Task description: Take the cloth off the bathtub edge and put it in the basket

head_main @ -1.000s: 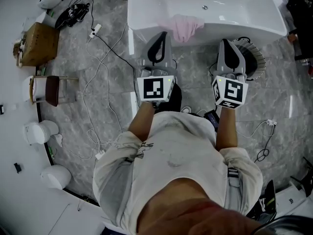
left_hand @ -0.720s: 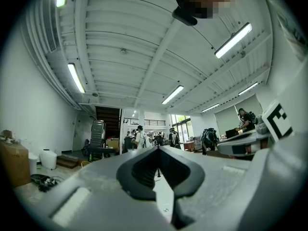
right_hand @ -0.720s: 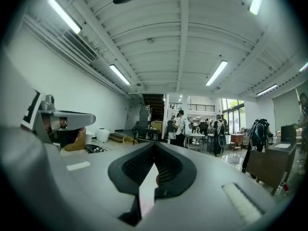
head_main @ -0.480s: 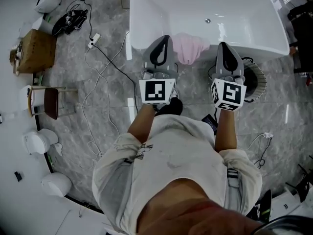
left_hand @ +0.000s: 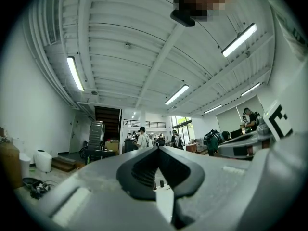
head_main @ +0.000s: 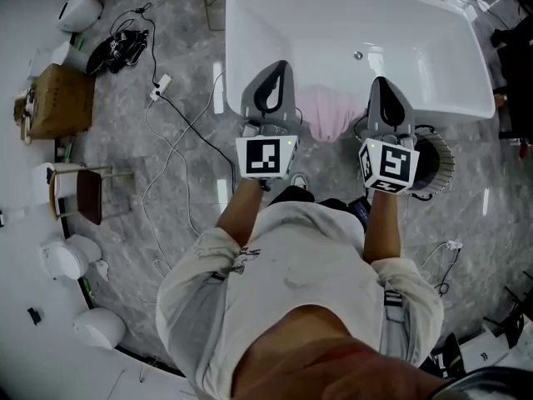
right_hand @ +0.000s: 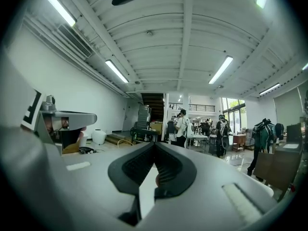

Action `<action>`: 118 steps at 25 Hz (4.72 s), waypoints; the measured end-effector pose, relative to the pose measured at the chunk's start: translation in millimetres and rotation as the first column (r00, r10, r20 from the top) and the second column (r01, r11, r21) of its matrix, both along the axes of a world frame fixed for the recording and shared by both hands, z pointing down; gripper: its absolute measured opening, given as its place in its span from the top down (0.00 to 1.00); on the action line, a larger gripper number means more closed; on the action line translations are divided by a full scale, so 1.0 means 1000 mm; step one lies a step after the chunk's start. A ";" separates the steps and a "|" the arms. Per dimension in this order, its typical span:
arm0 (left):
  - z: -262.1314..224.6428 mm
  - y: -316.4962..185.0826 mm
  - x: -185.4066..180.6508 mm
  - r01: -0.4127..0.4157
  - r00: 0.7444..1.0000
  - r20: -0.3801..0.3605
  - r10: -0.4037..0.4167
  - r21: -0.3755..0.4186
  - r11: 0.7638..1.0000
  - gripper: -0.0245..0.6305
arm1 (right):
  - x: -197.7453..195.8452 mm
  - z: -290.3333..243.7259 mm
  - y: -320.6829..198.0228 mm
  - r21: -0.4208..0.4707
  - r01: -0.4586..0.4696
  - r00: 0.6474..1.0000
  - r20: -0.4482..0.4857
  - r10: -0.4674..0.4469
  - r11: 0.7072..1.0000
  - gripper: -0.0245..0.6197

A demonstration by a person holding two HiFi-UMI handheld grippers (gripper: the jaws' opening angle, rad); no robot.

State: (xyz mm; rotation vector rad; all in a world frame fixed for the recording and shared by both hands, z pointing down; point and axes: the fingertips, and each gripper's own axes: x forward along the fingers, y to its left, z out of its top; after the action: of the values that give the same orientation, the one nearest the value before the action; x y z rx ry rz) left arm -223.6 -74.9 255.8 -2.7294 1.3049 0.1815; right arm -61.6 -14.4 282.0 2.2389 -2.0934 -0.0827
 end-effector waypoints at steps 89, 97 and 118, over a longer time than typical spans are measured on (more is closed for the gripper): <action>0.239 -0.188 0.057 0.103 0.993 0.083 -0.084 -0.252 0.962 0.96 | -0.019 0.406 -0.160 -0.668 0.516 0.835 0.249 -0.491 0.537 0.74; 0.279 -0.170 0.051 0.092 0.993 0.096 -0.062 -0.343 0.935 0.96 | -0.039 0.487 -0.102 -0.861 0.471 0.660 0.200 -0.724 0.191 0.37; 0.301 -0.180 0.029 0.135 0.990 0.100 -0.104 -0.388 0.912 0.96 | -0.038 0.581 -0.086 -0.978 0.207 0.375 0.052 -0.925 0.030 0.39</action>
State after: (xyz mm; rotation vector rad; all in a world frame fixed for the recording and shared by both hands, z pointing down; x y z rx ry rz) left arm -194.4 -255.2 557.3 -2.9204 1.6356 -0.2239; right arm -99.6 -100.6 862.8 0.2944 -1.7405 0.1961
